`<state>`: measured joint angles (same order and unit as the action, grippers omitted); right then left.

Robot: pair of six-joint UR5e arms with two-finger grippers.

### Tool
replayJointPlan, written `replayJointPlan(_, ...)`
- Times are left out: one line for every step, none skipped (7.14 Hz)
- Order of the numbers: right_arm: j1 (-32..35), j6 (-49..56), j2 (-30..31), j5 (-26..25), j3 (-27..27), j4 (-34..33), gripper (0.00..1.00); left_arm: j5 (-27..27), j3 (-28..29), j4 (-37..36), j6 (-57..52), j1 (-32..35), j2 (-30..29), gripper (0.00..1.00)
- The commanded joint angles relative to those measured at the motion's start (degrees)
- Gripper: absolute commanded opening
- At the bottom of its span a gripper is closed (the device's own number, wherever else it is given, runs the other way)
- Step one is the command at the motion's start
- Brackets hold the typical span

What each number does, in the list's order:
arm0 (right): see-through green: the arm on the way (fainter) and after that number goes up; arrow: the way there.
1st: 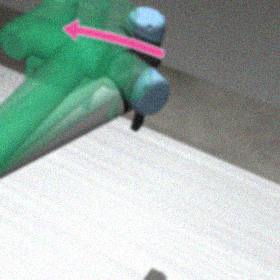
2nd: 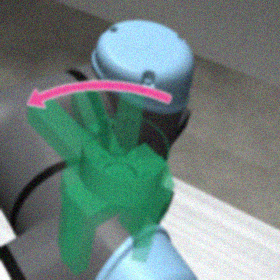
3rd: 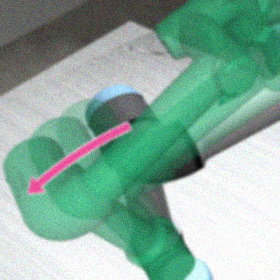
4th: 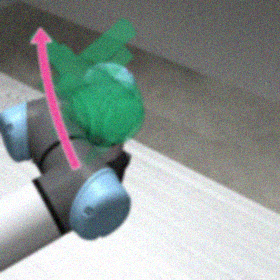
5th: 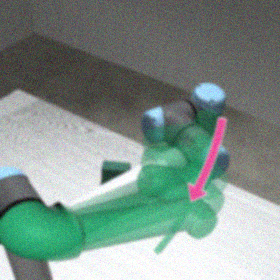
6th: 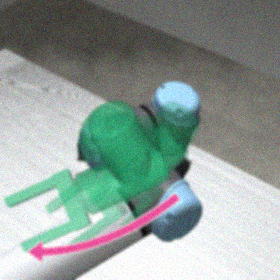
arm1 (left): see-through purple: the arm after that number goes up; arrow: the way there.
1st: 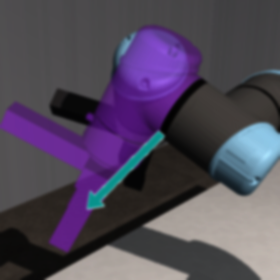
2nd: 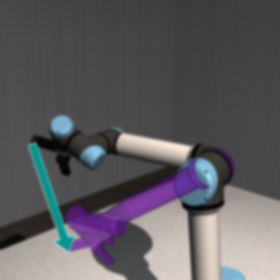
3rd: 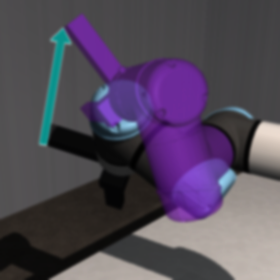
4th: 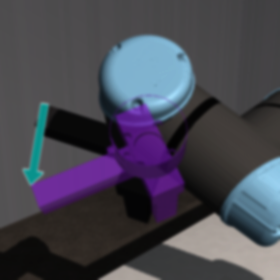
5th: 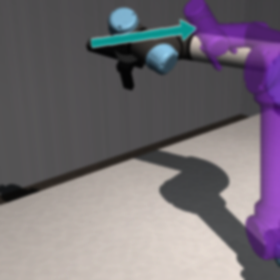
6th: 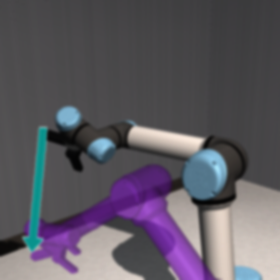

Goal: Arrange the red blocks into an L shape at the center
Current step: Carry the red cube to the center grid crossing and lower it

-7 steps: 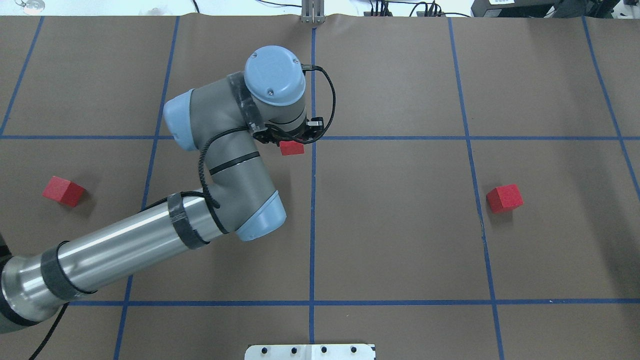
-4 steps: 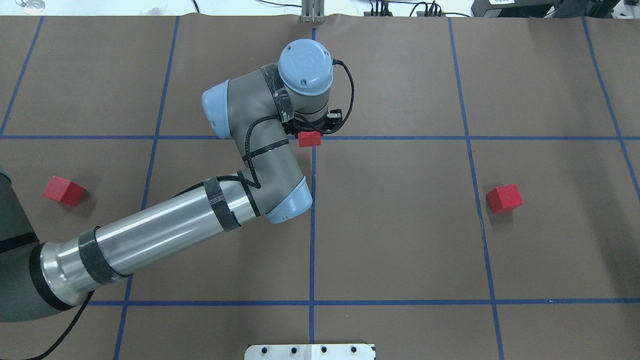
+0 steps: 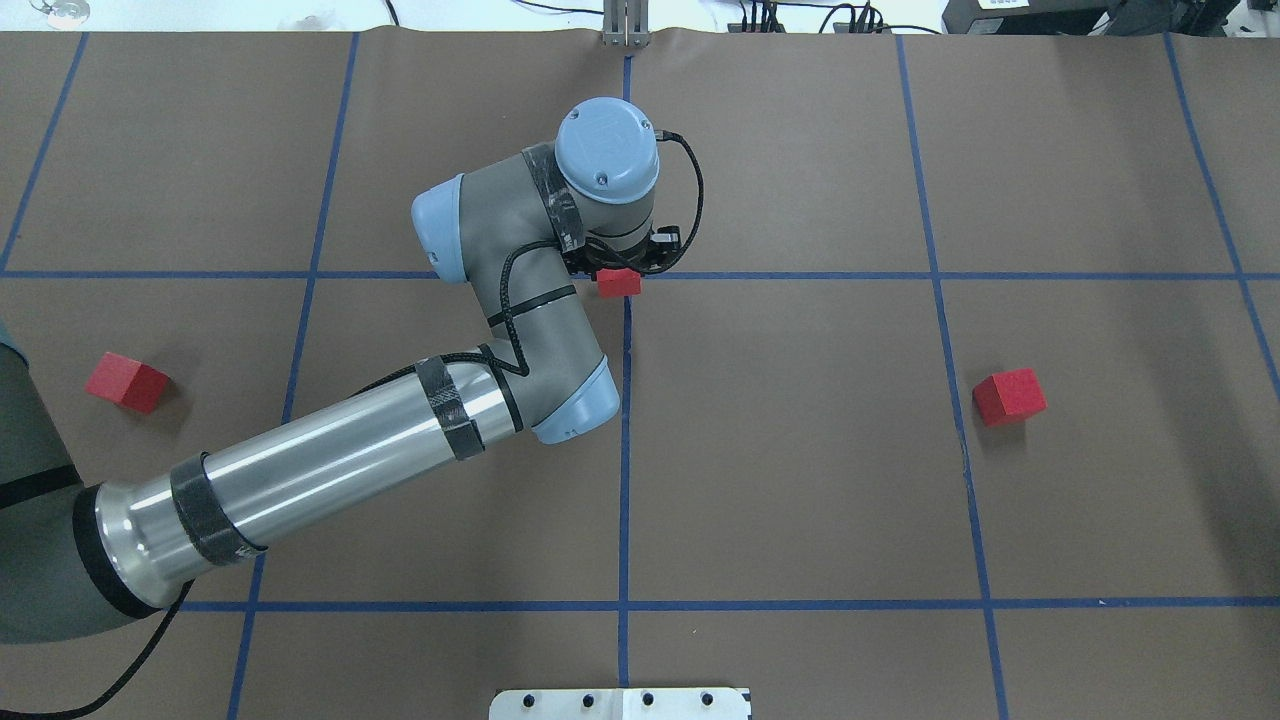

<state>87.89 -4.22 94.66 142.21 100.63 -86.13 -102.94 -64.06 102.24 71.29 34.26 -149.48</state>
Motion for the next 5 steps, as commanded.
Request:
replayJointPlan(0.0,0.0,-0.1,0.0,-0.1,0.0,0.99,-0.1,0.5,0.2,-0.5,-0.2,-0.1,0.0)
replayJointPlan(0.0,0.0,-0.4,0.0,-0.2,-0.1,0.99,-0.1,0.6,0.2,-0.5,-0.2,-0.1,0.0)
replayJointPlan(0.0,0.0,-0.5,0.0,-0.2,-0.1,0.99,-0.1,0.8,0.2,-0.5,-0.3,-0.3,0.0)
replayJointPlan(0.1,-0.1,-0.7,0.0,-0.4,0.0,0.99,-0.1,1.3,0.2,-0.5,-0.3,-0.5,0.01)
replayJointPlan(0.0,-0.1,-0.8,0.0,-0.7,0.0,0.99,-0.1,1.4,0.2,-0.5,-0.7,-0.5,0.02)
